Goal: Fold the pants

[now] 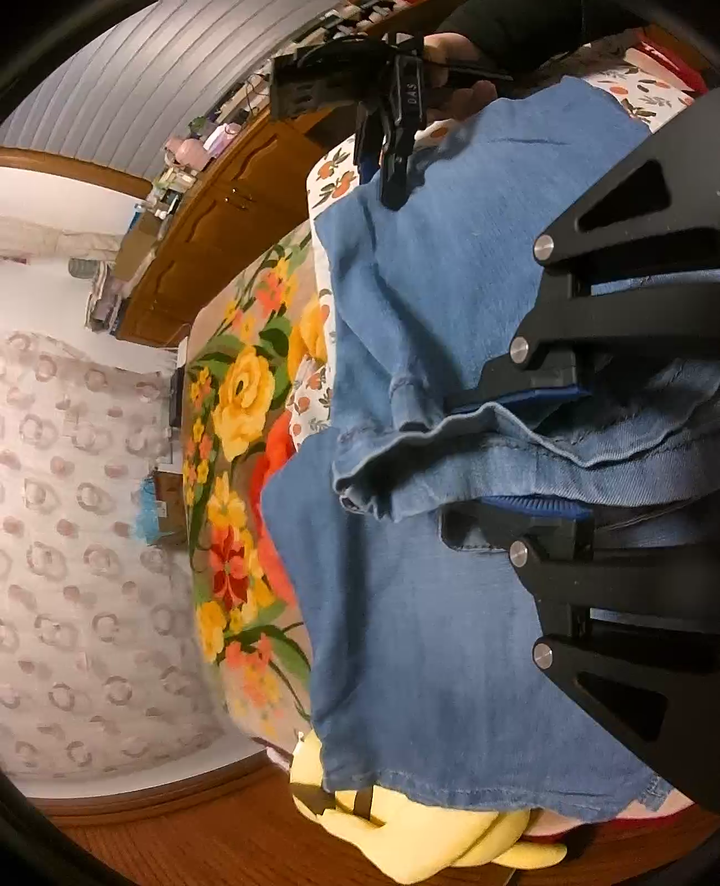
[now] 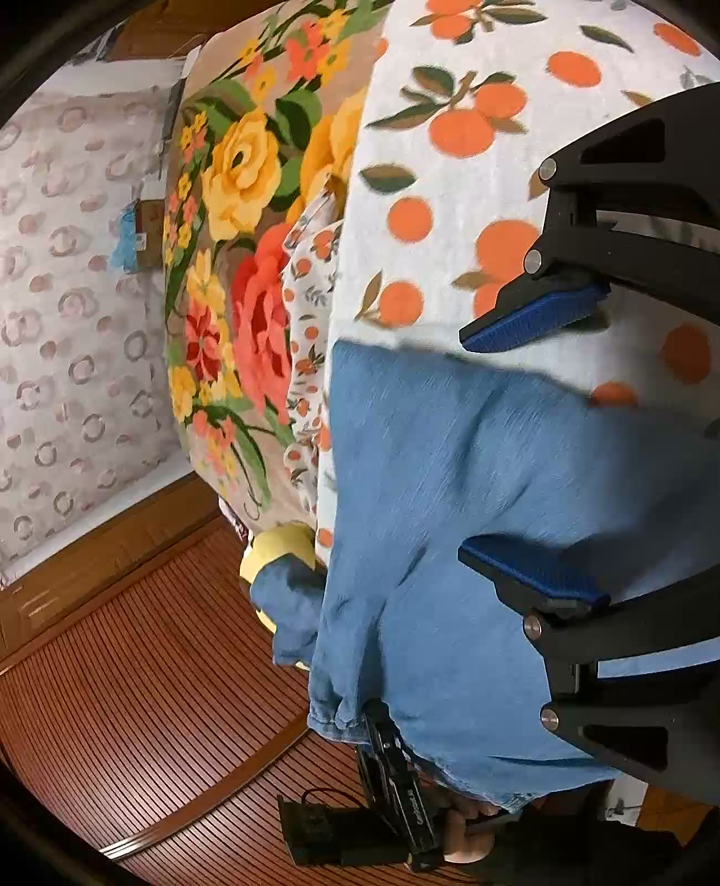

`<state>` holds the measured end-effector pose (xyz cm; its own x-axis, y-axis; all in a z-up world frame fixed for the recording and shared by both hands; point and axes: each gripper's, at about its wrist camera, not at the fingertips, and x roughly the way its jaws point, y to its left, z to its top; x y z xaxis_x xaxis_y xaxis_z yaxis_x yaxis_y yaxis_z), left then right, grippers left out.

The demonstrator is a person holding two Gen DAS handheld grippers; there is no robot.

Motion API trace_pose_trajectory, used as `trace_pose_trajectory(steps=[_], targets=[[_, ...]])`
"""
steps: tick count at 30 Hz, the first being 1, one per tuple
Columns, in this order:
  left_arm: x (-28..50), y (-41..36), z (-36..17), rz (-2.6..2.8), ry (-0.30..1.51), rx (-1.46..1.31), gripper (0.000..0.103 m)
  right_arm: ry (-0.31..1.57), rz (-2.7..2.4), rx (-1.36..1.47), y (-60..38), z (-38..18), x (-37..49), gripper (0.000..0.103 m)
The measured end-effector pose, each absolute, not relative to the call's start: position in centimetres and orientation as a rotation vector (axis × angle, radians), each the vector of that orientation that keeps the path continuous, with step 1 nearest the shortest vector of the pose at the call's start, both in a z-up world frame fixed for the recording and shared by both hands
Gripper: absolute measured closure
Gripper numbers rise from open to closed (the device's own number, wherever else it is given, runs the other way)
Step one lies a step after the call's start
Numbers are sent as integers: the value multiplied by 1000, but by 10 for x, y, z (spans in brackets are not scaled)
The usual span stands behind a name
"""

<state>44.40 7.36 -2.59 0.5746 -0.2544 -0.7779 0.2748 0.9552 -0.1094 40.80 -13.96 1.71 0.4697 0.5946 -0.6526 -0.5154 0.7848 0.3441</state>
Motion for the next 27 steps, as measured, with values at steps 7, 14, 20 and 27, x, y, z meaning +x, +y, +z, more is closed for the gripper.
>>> trace_pose_trajectory(steps=[7, 14, 20, 27], targets=[[433, 71, -14, -328, 866, 33, 87, 799, 686, 46, -129, 27, 395, 92], [428, 61, 7, -388, 826, 1, 89, 644, 638, 79, -153, 71, 348, 95], [421, 47, 14, -398, 801, 36, 90, 632, 579, 69, -164, 75, 336, 95], [416, 44, 30, -407, 771, -6, 90, 579, 559, 16, -152, 91, 318, 95]])
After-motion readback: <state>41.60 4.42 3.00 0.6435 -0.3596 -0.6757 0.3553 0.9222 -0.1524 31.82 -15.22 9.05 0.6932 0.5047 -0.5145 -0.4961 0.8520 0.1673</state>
